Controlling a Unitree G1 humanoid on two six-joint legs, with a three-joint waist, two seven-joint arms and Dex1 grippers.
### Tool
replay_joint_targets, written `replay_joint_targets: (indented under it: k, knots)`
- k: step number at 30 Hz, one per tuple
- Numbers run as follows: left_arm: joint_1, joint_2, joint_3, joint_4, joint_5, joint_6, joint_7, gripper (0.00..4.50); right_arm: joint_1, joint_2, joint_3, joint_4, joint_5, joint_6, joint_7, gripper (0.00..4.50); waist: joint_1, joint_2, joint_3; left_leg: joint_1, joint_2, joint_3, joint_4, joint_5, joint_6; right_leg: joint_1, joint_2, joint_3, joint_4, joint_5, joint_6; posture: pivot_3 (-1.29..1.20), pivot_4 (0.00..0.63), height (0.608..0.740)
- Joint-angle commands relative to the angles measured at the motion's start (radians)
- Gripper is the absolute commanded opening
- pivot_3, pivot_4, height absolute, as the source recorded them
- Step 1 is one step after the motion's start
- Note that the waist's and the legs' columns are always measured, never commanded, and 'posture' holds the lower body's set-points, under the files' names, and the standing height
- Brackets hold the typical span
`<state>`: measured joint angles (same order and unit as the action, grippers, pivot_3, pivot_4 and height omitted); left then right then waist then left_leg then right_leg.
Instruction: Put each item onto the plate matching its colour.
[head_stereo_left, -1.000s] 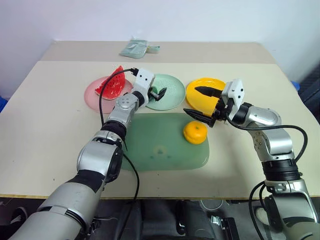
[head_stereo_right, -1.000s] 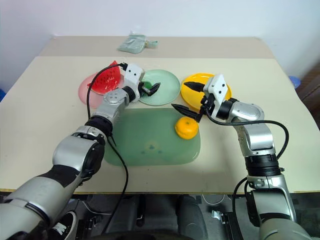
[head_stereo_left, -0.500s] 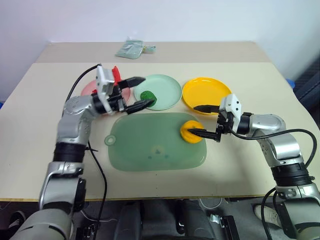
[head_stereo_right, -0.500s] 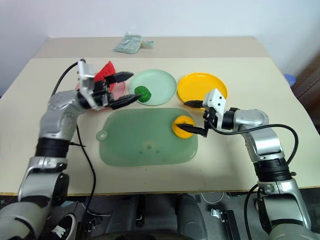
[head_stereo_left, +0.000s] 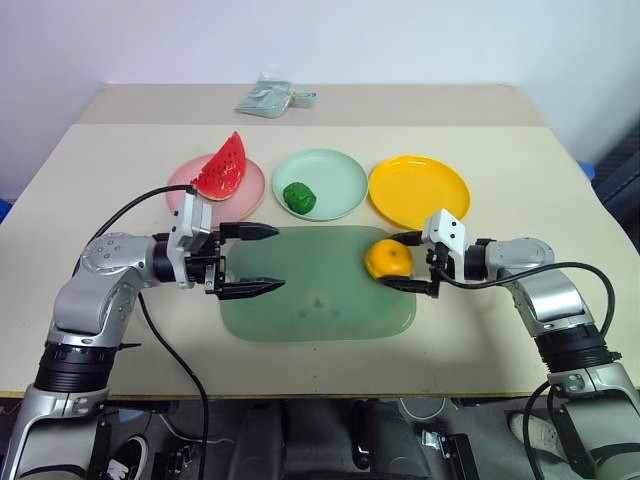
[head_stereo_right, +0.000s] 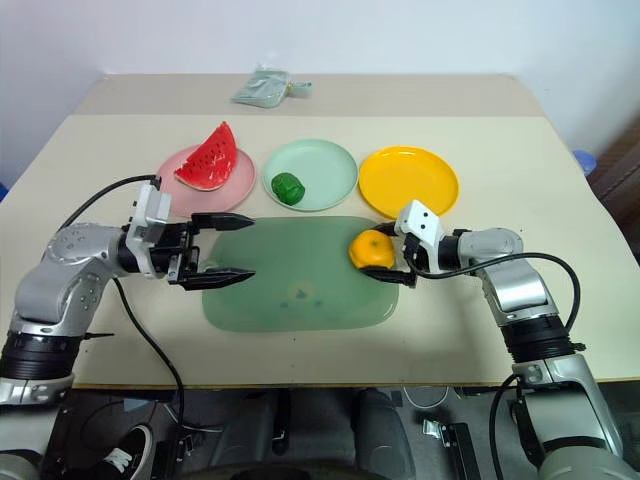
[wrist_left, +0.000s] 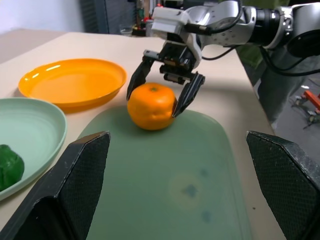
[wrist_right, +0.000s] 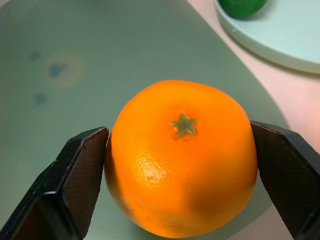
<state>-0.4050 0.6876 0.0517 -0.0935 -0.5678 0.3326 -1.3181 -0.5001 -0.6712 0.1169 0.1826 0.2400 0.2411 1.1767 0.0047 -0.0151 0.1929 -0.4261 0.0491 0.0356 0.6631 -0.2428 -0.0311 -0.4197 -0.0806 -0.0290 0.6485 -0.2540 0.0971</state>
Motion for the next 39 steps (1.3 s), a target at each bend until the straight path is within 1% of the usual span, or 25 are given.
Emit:
replay_joint_targets:
  k: [1, 2, 6, 9, 11, 13, 15, 17, 21, 24, 26, 28, 29, 31, 34, 36, 37, 39]
  knots:
    - [-0.005, 0.008, 0.025, -0.012, -0.012, -0.022, -0.003, 4.50, -0.005, -0.010, -0.012, -0.009, 0.001, 0.002, 0.003, 3.39, 0.003, 0.000, 0.000, 0.000, 0.000, 0.000, 0.000, 0.000, 0.000, 0.000, 0.000, 0.000, 0.000, 0.000, 0.000, 0.00, 0.150, 0.740]
    - [-0.007, 0.006, 0.026, -0.011, -0.013, -0.024, 0.000, 4.50, -0.008, -0.003, -0.018, -0.005, 0.004, 0.002, -0.004, 3.32, 0.004, 0.000, 0.000, 0.000, 0.000, 0.000, 0.000, 0.000, 0.000, 0.000, 0.000, 0.000, 0.000, 0.000, 0.000, 0.00, 0.150, 0.740]
    - [-0.008, 0.000, 0.023, -0.008, -0.008, -0.032, 0.010, 4.50, -0.019, 0.008, -0.032, -0.003, 0.006, -0.010, -0.026, 3.31, 0.004, 0.000, 0.000, 0.000, 0.000, 0.000, 0.000, 0.000, 0.000, 0.000, 0.000, 0.000, 0.000, 0.000, 0.000, 0.00, 0.150, 0.740]
    - [-0.018, -0.017, 0.036, -0.010, -0.032, -0.012, 0.043, 4.50, -0.067, 0.051, -0.101, -0.010, 0.085, 0.030, -0.068, 3.30, 0.004, 0.000, 0.000, 0.000, 0.000, 0.000, 0.000, 0.000, 0.000, 0.000, 0.000, 0.000, 0.000, 0.000, 0.000, 0.00, 0.150, 0.740]
    - [-0.040, -0.034, 0.050, 0.005, -0.043, 0.003, 0.080, 4.50, -0.147, 0.090, -0.166, 0.048, 0.117, 0.033, -0.141, 3.30, 0.003, 0.000, 0.000, 0.000, 0.000, 0.000, 0.000, 0.000, 0.000, 0.000, 0.000, 0.000, 0.000, 0.000, 0.000, 0.00, 0.150, 0.740]
    - [-0.056, -0.045, 0.052, 0.020, -0.026, 0.006, 0.120, 4.50, -0.230, 0.118, -0.193, 0.155, 0.052, -0.044, -0.276, 3.30, 0.001, 0.000, 0.000, 0.000, 0.000, 0.000, 0.000, 0.000, 0.000, 0.000, 0.000, 0.000, 0.001, 0.000, 0.000, 0.00, 0.150, 0.740]
    - [-0.070, -0.060, 0.049, 0.041, 0.001, -0.012, 0.156, 4.50, -0.313, 0.136, -0.198, 0.279, -0.001, -0.059, -0.394, 3.30, 0.002, 0.000, 0.000, 0.000, 0.000, 0.000, 0.000, 0.000, 0.000, 0.000, 0.000, 0.000, 0.000, 0.000, 0.000, 0.00, 0.150, 0.740]
    - [-0.080, -0.077, 0.043, 0.061, 0.038, -0.030, 0.217, 4.50, -0.374, 0.150, -0.185, 0.394, -0.074, -0.122, -0.511, 3.30, 0.005, 0.000, 0.000, 0.000, 0.000, 0.000, -0.001, 0.000, 0.000, -0.001, 0.000, 0.000, 0.000, 0.000, 0.000, 0.00, 0.150, 0.740]
    - [-0.091, -0.098, 0.042, 0.070, 0.042, -0.004, 0.276, 4.50, -0.426, 0.197, -0.154, 0.563, -0.155, -0.173, -0.631, 3.30, 0.003, 0.000, 0.000, -0.001, 0.000, 0.001, -0.001, 0.000, 0.000, -0.001, 0.000, 0.000, -0.001, 0.000, 0.000, 0.00, 0.150, 0.740]
    - [-0.093, -0.098, 0.034, 0.061, 0.056, -0.010, 0.290, 4.50, -0.430, 0.222, -0.144, 0.622, -0.172, -0.204, -0.635, 3.30, -0.002, 0.001, 0.000, -0.001, 0.000, 0.001, -0.001, 0.000, 0.000, -0.001, 0.000, 0.000, 0.000, 0.000, 0.000, 0.00, 0.150, 0.740]
    - [-0.089, -0.097, 0.032, 0.054, 0.061, -0.017, 0.293, 4.50, -0.431, 0.229, -0.150, 0.641, -0.153, -0.191, -0.593, 3.30, -0.006, 0.001, 0.000, -0.001, 0.000, 0.001, -0.001, 0.000, 0.000, -0.002, 0.000, 0.001, 0.000, 0.000, 0.000, 0.00, 0.150, 0.740]
    - [-0.084, -0.095, 0.032, 0.041, 0.054, -0.003, 0.298, 4.50, -0.433, 0.223, -0.149, 0.655, -0.161, -0.193, -0.587, 4.35, -0.010, 0.001, 0.000, -0.001, 0.000, 0.001, -0.001, 0.000, 0.000, -0.002, 0.000, 0.001, 0.000, 0.000, 0.000, 0.00, 0.150, 0.740]
    - [-0.083, -0.094, 0.032, 0.037, 0.052, -0.001, 0.298, 4.50, -0.432, 0.221, -0.155, 0.654, -0.153, -0.189, -0.572, 4.47, -0.012, 0.001, 0.000, -0.001, 0.000, 0.001, -0.001, 0.000, 0.000, -0.002, 0.000, 0.000, 0.000, 0.000, 0.000, 0.00, 0.150, 0.740]
    - [-0.084, -0.093, 0.033, 0.031, 0.045, 0.009, 0.299, 4.50, -0.426, 0.216, -0.156, 0.629, -0.147, -0.198, -0.542, 4.47, -0.017, 0.001, 0.000, -0.001, 0.000, 0.001, -0.001, 0.000, 0.000, -0.002, 0.000, 0.001, 0.000, 0.000, 0.000, 0.00, 0.150, 0.740]
    - [-0.097, -0.091, 0.039, 0.022, 0.023, 0.041, 0.295, 4.50, -0.430, 0.218, -0.178, 0.595, -0.133, -0.218, -0.557, 4.47, -0.020, 0.001, 0.000, -0.001, 0.000, 0.001, -0.002, 0.000, 0.000, -0.002, 0.000, 0.001, 0.000, 0.000, 0.000, 0.00, 0.150, 0.740]
    - [-0.103, -0.093, 0.042, 0.021, 0.023, 0.032, 0.287, 4.50, -0.432, 0.222, -0.206, 0.573, -0.116, -0.289, -0.575, 4.47, -0.020, 0.001, 0.000, -0.001, 0.000, 0.001, -0.002, 0.000, 0.000, -0.002, 0.000, 0.001, 0.000, 0.000, 0.000, 0.00, 0.150, 0.740]
    - [-0.106, -0.095, 0.048, 0.020, 0.017, 0.024, 0.280, 4.50, -0.433, 0.236, -0.245, 0.546, -0.056, -0.274, -0.549, 4.47, -0.020, 0.001, 0.000, -0.001, 0.000, 0.001, -0.002, 0.000, 0.000, -0.002, 0.000, 0.001, 0.000, 0.000, 0.000, 0.00, 0.150, 0.740]
    - [-0.108, -0.087, 0.058, 0.017, -0.004, 0.009, 0.242, 4.50, -0.411, 0.256, -0.282, 0.456, 0.041, -0.254, -0.461, 4.47, -0.019, 0.001, 0.000, -0.001, 0.000, 0.001, -0.002, 0.000, 0.000, -0.002, 0.000, 0.001, 0.000, 0.000, 0.000, 0.00, 0.150, 0.740]
